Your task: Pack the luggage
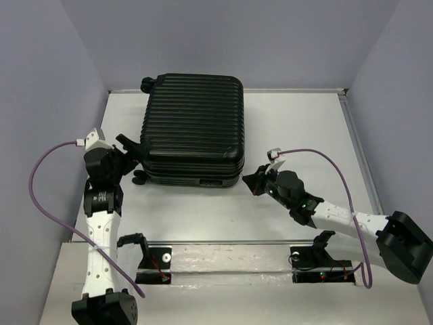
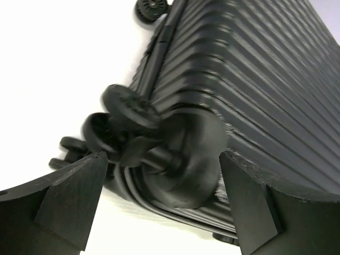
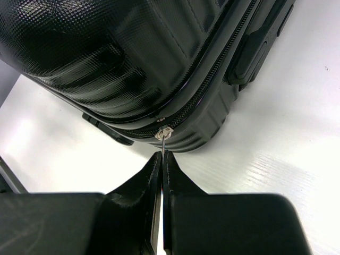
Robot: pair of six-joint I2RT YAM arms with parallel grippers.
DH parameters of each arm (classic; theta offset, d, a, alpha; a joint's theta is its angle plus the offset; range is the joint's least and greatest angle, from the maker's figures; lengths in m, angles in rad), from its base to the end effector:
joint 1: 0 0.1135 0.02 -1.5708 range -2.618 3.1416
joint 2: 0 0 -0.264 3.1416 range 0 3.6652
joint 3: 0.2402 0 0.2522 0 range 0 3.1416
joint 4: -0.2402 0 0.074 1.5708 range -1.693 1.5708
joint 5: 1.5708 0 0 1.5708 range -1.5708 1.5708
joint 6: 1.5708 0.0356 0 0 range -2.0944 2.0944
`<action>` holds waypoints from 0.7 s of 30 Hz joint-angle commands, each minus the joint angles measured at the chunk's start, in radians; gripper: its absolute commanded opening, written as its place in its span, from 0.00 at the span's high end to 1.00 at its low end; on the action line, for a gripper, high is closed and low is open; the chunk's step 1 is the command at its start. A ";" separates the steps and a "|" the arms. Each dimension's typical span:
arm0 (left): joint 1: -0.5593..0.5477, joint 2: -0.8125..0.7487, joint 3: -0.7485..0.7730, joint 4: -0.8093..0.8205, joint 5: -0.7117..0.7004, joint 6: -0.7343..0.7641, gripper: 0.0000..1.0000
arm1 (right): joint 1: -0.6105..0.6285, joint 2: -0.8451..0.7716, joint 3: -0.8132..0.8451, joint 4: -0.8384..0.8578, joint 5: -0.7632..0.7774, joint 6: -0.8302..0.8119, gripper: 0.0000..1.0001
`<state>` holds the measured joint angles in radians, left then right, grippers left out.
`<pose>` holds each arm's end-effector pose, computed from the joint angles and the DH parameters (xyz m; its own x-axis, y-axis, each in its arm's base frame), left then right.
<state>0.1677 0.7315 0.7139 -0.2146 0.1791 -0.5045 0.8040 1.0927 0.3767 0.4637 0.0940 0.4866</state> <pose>0.1742 0.0231 0.3204 -0.2019 -0.5166 -0.8321 -0.1038 0.8561 -0.5063 0.1611 0.1624 0.2051 -0.4589 0.1947 -0.8669 -0.4970 0.7525 0.4321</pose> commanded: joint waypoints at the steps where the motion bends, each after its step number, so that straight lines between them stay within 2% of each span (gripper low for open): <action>1: 0.056 -0.032 -0.030 0.029 0.032 -0.034 0.01 | -0.005 -0.019 0.010 -0.017 -0.043 -0.025 0.93; 3: 0.075 -0.006 -0.031 0.040 0.109 -0.048 0.01 | -0.005 -0.019 0.011 -0.019 -0.043 -0.026 0.93; 12: 0.135 0.075 -0.070 0.201 0.218 -0.187 0.01 | -0.005 -0.014 0.011 -0.010 -0.066 -0.026 0.93; 21: 0.145 0.137 -0.110 0.363 0.241 -0.316 0.02 | -0.005 0.001 0.007 0.013 -0.086 -0.026 0.93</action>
<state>0.3035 0.8574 0.6201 0.0078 0.3714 -0.7429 0.7979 1.0943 0.3767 0.4675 0.0658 0.4740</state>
